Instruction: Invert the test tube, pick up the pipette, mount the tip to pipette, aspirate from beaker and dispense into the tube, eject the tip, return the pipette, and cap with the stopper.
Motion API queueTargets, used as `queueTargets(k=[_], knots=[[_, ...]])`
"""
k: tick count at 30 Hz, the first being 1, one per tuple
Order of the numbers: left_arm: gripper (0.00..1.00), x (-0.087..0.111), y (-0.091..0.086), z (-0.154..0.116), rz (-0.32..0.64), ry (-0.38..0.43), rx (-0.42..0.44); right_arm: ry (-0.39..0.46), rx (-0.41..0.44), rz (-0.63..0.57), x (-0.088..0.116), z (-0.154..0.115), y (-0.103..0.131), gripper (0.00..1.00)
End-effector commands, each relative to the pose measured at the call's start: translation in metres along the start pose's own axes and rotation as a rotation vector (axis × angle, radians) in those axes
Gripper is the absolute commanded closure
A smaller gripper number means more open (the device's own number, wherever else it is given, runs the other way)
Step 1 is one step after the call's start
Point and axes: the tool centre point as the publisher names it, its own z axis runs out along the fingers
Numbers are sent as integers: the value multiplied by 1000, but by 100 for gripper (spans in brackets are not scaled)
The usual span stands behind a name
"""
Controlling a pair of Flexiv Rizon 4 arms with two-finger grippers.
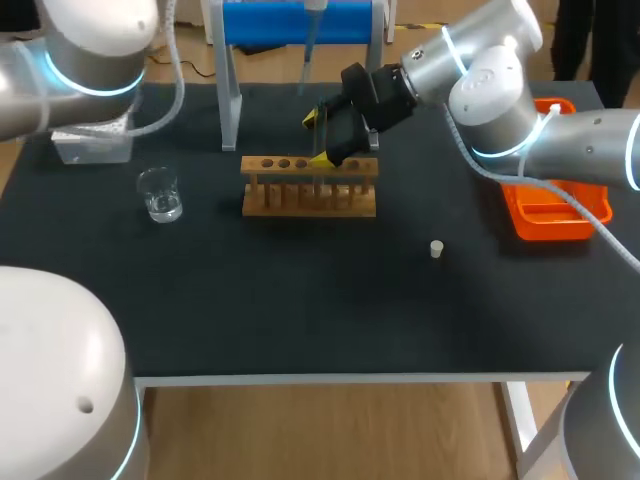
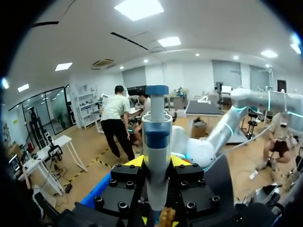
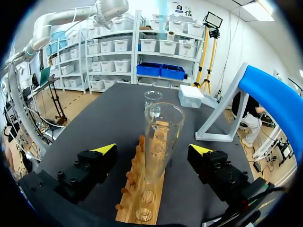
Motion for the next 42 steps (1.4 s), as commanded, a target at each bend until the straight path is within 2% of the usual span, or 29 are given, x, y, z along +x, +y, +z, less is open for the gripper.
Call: queueTargets(k=[1, 5, 10, 16, 24, 35, 42], knots=[[100, 22, 20, -31, -14, -28, 29, 0, 2, 1, 0, 0, 0, 0], [100, 42, 48, -39, -38, -34, 73, 0, 2, 1, 0, 0, 0, 0], [100, 66, 83, -33, -52, -11, 129, 0, 2, 1, 0, 0, 0, 0], [100, 87, 112, -20, -25, 40, 188, 0, 2, 1, 0, 0, 0, 0], [100, 101, 125, -9, 12, 65, 218, 0, 2, 1, 0, 0, 0, 0], [100, 120, 125, 1, 8, 63, 197, 0, 2, 1, 0, 0, 0, 0], [100, 125, 124, 3, 6, 62, 182, 0, 2, 1, 0, 0, 0, 0]])
